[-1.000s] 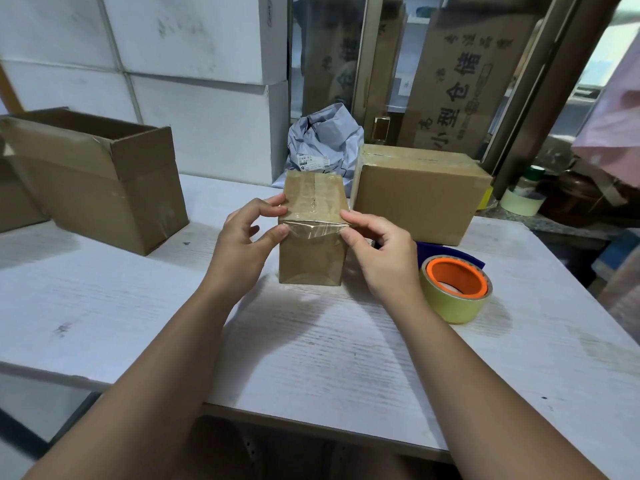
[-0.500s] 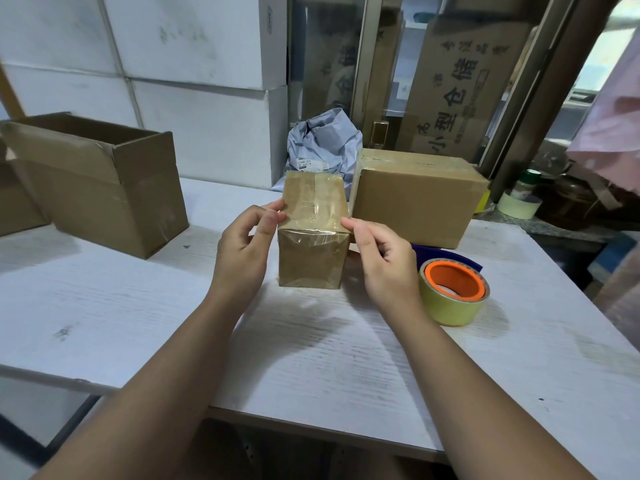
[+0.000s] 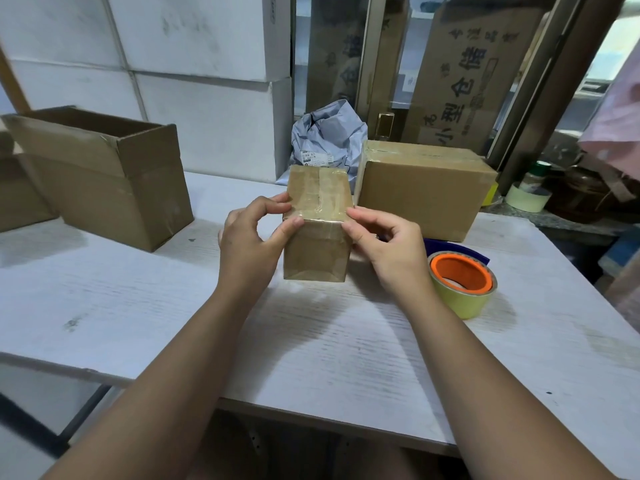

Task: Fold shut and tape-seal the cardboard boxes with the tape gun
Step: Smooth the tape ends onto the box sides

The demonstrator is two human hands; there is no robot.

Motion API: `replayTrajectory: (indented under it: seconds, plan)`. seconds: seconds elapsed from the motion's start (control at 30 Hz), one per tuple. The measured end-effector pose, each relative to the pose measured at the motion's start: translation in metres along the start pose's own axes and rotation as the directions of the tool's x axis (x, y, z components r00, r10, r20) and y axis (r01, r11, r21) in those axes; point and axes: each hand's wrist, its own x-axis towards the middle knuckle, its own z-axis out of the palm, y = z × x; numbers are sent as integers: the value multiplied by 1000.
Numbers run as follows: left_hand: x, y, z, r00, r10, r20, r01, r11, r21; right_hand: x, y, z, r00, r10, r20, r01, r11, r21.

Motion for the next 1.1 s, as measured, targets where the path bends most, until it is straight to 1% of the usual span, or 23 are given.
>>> replayTrajectory:
  seconds: [0.13, 0.23, 0.3, 0.37, 0.43, 0.53, 0.67, 0.77, 0.9, 1.0, 1.1]
  plan:
    - [0, 2, 2, 991, 125, -44, -111, 964, 243, 1, 2, -1, 1000, -23, 13, 24, 998, -60]
    - [2, 1, 5, 973, 222, -61, -190, 923, 335, 1, 2, 1, 998, -55, -11, 52, 983, -175]
    - [3, 0, 5, 965, 256, -56, -219, 905, 364, 0, 3, 3, 989, -142, -33, 129, 959, -253]
    - [3, -2, 5, 965, 262, -32, -233, 900, 368, -2, 5, 7, 968, -249, -27, 227, 919, -323]
    - [1, -3, 8, 966, 260, -16, -237, 901, 364, -5, 7, 9, 957, -289, -8, 265, 890, -372]
    - [0, -5, 13, 964, 262, -33, -234, 906, 351, -5, 8, 10, 957, -290, -5, 266, 883, -387]
    - [0, -3, 14, 968, 238, -81, -194, 912, 361, -2, 10, 13, 952, -304, -10, 268, 853, -449]
    - [1, -5, 14, 966, 251, -60, -217, 917, 334, -2, 11, 13, 949, -315, -6, 275, 838, -471]
    - [-2, -8, 14, 968, 248, -29, -229, 930, 287, -3, 11, 10, 964, -262, 47, 255, 863, -436]
    - [-3, -7, 15, 971, 236, -40, -215, 932, 291, -4, 11, 13, 961, -275, 34, 257, 839, -479]
    - [-4, -8, 14, 975, 221, -7, -213, 948, 237, -6, 10, 14, 971, -239, 26, 225, 861, -456]
